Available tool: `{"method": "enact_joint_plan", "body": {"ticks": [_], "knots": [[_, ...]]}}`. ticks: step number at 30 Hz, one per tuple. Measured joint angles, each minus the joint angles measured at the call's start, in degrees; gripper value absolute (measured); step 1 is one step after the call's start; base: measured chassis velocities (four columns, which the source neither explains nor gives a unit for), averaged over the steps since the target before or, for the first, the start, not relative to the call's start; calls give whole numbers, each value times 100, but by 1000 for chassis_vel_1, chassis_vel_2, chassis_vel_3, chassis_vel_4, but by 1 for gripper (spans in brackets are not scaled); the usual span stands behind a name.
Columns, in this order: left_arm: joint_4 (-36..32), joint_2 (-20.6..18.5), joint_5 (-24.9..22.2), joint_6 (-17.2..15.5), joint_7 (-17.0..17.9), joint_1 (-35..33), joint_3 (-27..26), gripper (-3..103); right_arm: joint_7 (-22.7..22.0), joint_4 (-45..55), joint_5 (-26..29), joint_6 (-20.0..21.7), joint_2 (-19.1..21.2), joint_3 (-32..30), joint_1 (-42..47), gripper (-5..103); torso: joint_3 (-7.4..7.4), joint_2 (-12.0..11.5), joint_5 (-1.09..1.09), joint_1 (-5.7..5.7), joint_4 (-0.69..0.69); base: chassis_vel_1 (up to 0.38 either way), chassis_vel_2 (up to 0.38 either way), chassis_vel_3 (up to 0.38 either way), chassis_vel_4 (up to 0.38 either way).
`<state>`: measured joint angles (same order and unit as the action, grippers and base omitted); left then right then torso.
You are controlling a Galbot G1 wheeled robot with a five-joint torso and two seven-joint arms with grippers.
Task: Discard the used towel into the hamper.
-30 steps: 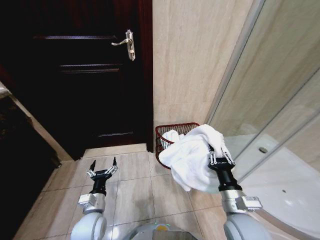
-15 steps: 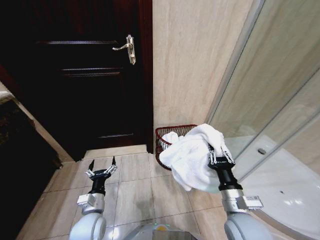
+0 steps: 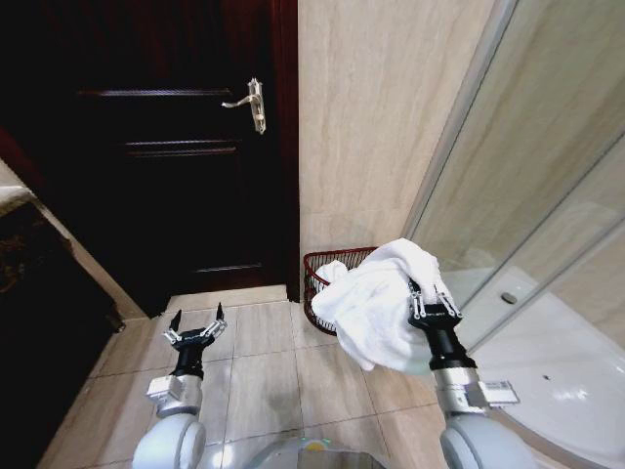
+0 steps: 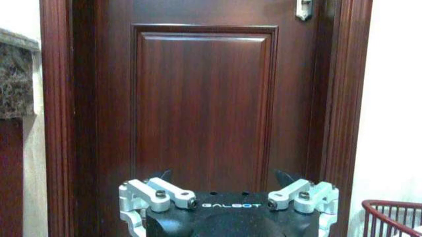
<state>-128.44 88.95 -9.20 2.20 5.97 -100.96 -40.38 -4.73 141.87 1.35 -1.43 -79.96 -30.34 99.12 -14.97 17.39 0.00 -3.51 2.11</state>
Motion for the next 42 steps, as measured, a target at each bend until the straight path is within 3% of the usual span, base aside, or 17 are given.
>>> {"method": "enact_joint_plan", "body": {"ticks": [42], "knots": [[-72, 244, 71, -38, 228, -112, 81, 100, 118, -31, 204, -65, 78, -187, 28, 18, -633, 996, 0, -362, 0, 1, 1, 1, 1]]}}
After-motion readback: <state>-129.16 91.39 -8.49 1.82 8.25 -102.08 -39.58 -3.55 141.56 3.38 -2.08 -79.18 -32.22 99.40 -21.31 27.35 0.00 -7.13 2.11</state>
